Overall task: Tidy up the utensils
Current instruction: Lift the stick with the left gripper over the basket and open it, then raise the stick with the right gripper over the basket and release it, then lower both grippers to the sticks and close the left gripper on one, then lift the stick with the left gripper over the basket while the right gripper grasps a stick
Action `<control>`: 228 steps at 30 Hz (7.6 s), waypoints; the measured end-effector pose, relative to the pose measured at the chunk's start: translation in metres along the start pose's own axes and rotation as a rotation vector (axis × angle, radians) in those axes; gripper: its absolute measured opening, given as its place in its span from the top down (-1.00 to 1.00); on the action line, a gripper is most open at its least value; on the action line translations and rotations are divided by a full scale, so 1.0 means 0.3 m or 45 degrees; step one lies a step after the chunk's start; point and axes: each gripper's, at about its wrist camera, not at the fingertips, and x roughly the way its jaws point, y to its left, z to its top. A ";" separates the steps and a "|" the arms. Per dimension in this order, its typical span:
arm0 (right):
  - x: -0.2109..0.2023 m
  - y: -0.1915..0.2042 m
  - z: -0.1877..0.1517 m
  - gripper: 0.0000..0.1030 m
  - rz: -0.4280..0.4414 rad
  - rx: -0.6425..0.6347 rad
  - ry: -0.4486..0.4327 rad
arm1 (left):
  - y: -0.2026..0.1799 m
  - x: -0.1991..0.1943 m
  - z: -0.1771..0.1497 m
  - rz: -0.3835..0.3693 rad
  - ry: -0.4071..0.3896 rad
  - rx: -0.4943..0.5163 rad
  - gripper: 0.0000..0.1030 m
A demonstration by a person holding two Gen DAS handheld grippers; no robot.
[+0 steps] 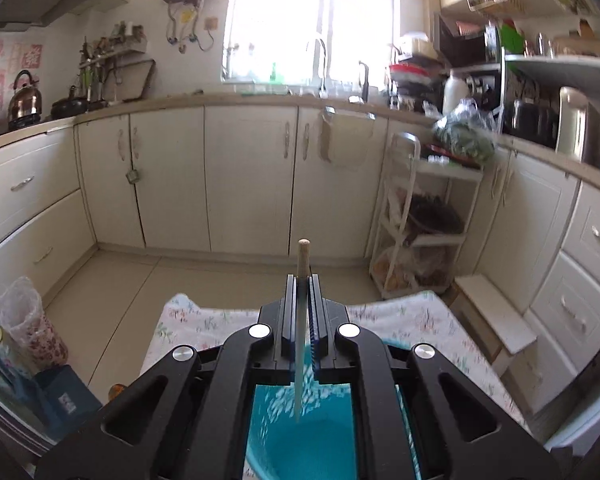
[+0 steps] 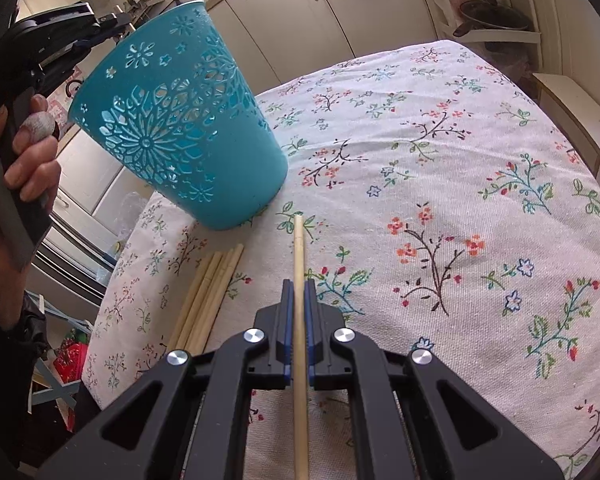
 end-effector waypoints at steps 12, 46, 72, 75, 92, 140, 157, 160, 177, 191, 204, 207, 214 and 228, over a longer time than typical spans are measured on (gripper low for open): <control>0.022 0.088 0.033 0.71 -0.146 -0.177 0.130 | 0.204 -0.262 -0.055 0.079 -0.033 -0.144 -0.08; -0.372 0.387 0.566 0.89 0.268 -0.066 -0.914 | 0.369 -0.277 -0.546 0.098 0.343 -0.355 -0.34; -0.347 0.302 0.446 0.47 0.137 -0.098 -0.705 | 0.391 -0.319 -0.545 0.086 0.330 -0.403 -0.41; -0.422 0.253 0.327 0.41 0.046 -0.038 -0.716 | 0.388 -0.345 -0.549 0.086 0.326 -0.400 -0.47; 0.067 0.234 -0.014 0.61 -0.185 -0.122 0.011 | 0.337 -0.403 -0.599 0.063 0.386 -0.358 -0.54; -0.005 0.146 -0.050 0.81 -0.150 -0.331 0.036 | 0.063 -0.094 -0.653 0.095 0.717 -0.003 0.38; 0.042 0.191 -0.003 0.78 -0.150 -0.422 0.201 | 0.096 -0.046 -0.626 0.037 0.839 -0.018 0.79; 0.046 0.201 0.002 0.81 -0.164 -0.440 0.222 | 0.093 -0.044 -0.625 0.026 0.827 0.002 0.88; 0.012 0.168 -0.052 0.88 -0.159 -0.352 0.053 | 0.250 -0.291 -0.521 -0.209 0.441 -0.269 0.90; 0.008 0.156 -0.059 0.91 -0.134 -0.307 0.000 | 0.229 -0.498 -0.152 -0.332 -0.008 -0.251 0.90; 0.003 0.133 -0.057 0.91 -0.072 -0.248 -0.001 | 0.119 -0.396 0.191 -0.216 -0.361 -0.205 0.90; 0.002 0.131 -0.056 0.91 -0.062 -0.239 -0.002 | 0.108 -0.309 0.220 -0.173 -0.373 -0.211 0.90; 0.003 0.125 -0.055 0.91 -0.044 -0.218 0.002 | 0.113 -0.116 0.181 -0.141 -0.312 -0.240 0.90; 0.004 0.124 -0.054 0.91 -0.044 -0.215 0.009 | 0.073 -0.016 -0.008 -0.090 -0.094 -0.074 0.90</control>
